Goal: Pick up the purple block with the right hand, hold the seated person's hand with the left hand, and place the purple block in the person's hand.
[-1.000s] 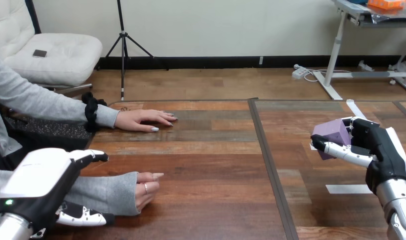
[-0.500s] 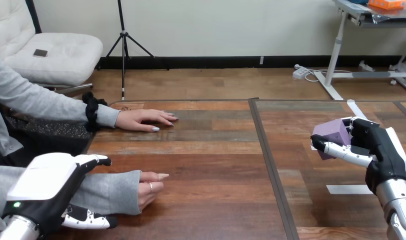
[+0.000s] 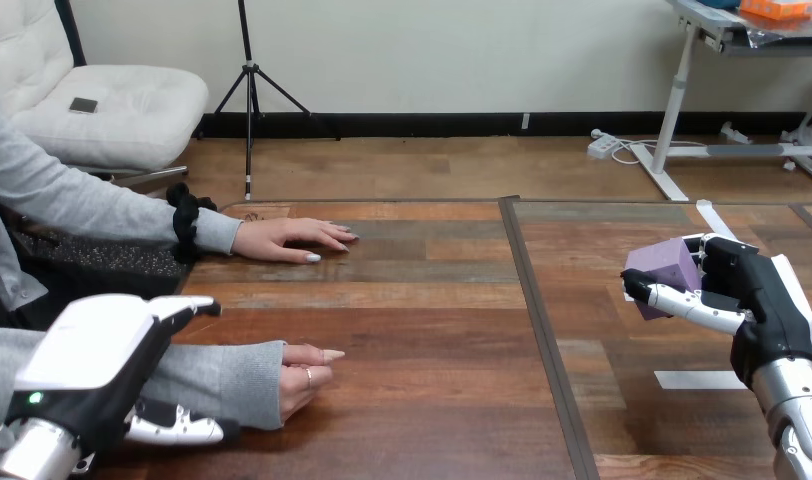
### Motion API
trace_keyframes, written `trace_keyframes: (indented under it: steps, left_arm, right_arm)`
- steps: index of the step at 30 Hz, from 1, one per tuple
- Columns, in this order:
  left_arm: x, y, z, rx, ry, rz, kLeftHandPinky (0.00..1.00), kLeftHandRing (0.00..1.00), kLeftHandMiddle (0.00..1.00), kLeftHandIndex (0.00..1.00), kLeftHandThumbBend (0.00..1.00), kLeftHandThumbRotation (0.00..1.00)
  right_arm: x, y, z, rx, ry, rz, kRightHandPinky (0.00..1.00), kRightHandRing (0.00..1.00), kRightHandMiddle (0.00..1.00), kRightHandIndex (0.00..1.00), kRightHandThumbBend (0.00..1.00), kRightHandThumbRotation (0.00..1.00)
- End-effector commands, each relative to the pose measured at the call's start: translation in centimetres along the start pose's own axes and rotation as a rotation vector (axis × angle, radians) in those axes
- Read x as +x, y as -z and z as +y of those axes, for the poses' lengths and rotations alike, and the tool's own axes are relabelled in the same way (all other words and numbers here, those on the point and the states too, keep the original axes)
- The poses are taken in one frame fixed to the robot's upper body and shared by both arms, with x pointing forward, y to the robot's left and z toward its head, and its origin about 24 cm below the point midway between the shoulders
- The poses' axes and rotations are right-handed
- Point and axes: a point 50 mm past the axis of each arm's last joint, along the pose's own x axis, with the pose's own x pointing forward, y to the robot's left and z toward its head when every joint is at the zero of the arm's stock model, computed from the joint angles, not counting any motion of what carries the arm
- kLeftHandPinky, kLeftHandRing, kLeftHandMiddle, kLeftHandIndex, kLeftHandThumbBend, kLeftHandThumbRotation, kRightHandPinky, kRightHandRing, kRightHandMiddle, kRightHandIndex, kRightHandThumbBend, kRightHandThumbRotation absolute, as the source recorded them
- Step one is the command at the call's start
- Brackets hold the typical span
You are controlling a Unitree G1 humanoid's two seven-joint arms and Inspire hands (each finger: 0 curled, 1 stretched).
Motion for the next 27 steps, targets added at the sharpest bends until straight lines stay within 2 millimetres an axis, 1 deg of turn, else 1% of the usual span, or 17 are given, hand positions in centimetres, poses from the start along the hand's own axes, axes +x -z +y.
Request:
trace_keyframes:
  steps: [1, 7, 13, 23, 27]
  left_arm:
    - [1.8, -0.5, 2.3, 0.065, -0.092, -0.053, 0.73, 0.79, 0.82, 0.80, 1.00, 0.40]
    - [2.2, -0.4, 2.0, 0.072, -0.075, -0.056, 0.72, 0.79, 0.82, 0.80, 1.00, 0.40]
    - [2.5, -0.4, 1.7, 0.084, -0.047, -0.052, 0.75, 0.81, 0.83, 0.81, 1.00, 0.37]
    - [3.0, -0.2, 0.8, 0.119, -0.023, -0.043, 0.75, 0.80, 0.83, 0.80, 1.00, 0.29]
    - [3.2, -0.1, 0.4, 0.118, -0.016, -0.046, 0.75, 0.79, 0.82, 0.80, 1.00, 0.25]
  right_arm:
    - [1.4, -2.5, 0.1, 0.007, 0.008, -0.106, 0.36, 0.38, 0.43, 0.46, 0.76, 0.00]
    - [1.5, -2.6, 0.2, 0.001, 0.012, -0.103, 0.36, 0.38, 0.43, 0.46, 0.76, 0.00]
    - [1.5, -2.5, 0.2, 0.004, 0.013, -0.100, 0.37, 0.38, 0.43, 0.46, 0.76, 0.00]
    - [1.5, -2.5, 0.2, -0.006, 0.013, -0.094, 0.37, 0.39, 0.43, 0.46, 0.76, 0.00]
    - [1.5, -2.5, 0.2, 0.001, 0.015, -0.090, 0.37, 0.39, 0.43, 0.46, 0.76, 0.00]
